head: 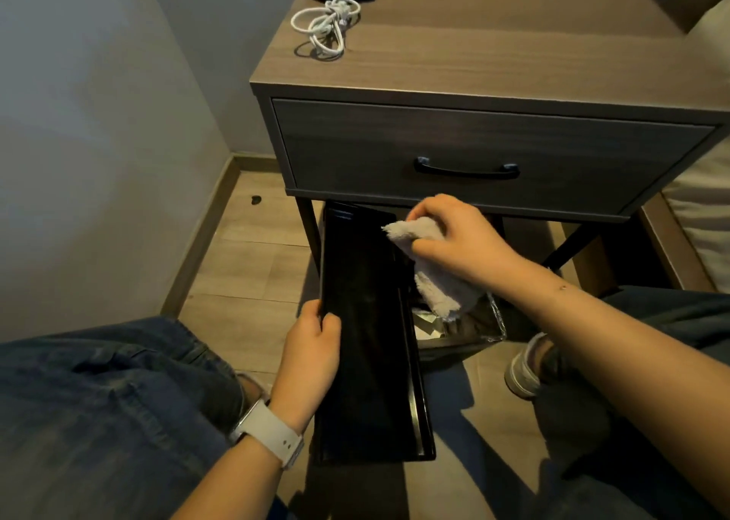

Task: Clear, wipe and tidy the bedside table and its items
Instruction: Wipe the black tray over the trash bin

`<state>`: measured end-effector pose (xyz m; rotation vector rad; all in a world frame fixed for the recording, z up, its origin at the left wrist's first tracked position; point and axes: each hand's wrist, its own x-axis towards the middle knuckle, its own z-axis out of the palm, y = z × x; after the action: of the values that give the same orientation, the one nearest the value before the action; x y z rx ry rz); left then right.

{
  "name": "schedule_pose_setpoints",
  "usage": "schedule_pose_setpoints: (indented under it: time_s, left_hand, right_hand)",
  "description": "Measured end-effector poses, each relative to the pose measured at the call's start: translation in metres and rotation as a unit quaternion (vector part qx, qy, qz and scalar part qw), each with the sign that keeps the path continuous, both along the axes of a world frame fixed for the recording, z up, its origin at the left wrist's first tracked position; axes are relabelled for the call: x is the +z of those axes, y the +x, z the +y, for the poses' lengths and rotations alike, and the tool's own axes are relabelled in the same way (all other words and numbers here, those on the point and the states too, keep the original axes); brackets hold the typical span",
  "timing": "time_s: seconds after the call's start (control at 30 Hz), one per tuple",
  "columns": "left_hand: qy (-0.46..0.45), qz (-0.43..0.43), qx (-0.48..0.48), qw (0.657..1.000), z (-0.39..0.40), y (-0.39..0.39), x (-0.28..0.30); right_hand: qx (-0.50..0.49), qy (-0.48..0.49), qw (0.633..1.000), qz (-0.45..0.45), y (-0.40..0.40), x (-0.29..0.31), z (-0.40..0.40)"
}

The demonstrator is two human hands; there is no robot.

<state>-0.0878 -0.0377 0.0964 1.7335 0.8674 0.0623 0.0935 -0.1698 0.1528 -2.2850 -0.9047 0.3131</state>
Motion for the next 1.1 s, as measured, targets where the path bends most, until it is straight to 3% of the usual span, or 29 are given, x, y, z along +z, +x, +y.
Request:
schedule_pose_setpoints:
  time_s: [0.1, 0.17, 0.3, 0.5, 0.63, 0.73, 0.83, 0.93, 1.1]
  left_hand:
    - [0.044, -0.009, 0.016, 0.999, 0.002, -0.010, 0.006]
    - [0.073, -0.013, 0.015, 0.997, 0.001, -0.015, 0.008]
    - [0.104, -0.027, 0.024, 0.994, 0.001, -0.019, 0.006]
    - [0.079, -0.048, 0.114, 0.989, 0.008, -0.022, 0.003]
    - [0.105, -0.040, 0.109, 0.988, 0.009, -0.025, 0.001]
    - [0.095, -0.021, 0.082, 0.992, 0.012, -0.019, -0.001]
    - [0.075, -0.015, 0.067, 0.995, 0.010, -0.011, -0.003]
    - [0.075, -0.007, 0.065, 0.995, 0.004, -0.012, -0.005]
    - [0.118, -0.010, 0.049, 0.992, 0.003, -0.016, -0.004]
  right_hand:
    - [0.082, -0.127, 0.965, -0.214, -0.005, -0.010, 0.037]
    - [0.074, -0.176, 0.946, -0.263, -0.013, -0.017, 0.063]
    - [0.050, -0.202, 0.949, -0.238, -0.026, -0.028, 0.094]
    - [0.109, -0.123, 0.968, -0.190, -0.086, -0.047, 0.057]
    - [0.175, -0.122, 0.967, -0.138, -0.117, -0.049, 0.012]
    - [0.235, -0.197, 0.948, -0.085, -0.120, -0.030, -0.003]
    - [0.183, -0.167, 0.969, -0.009, -0.089, 0.001, 0.010]
    - [0.091, -0.125, 0.982, -0.106, -0.040, 0.014, 0.046]
    - [0.061, -0.221, 0.962, -0.146, -0.008, -0.025, 0.094]
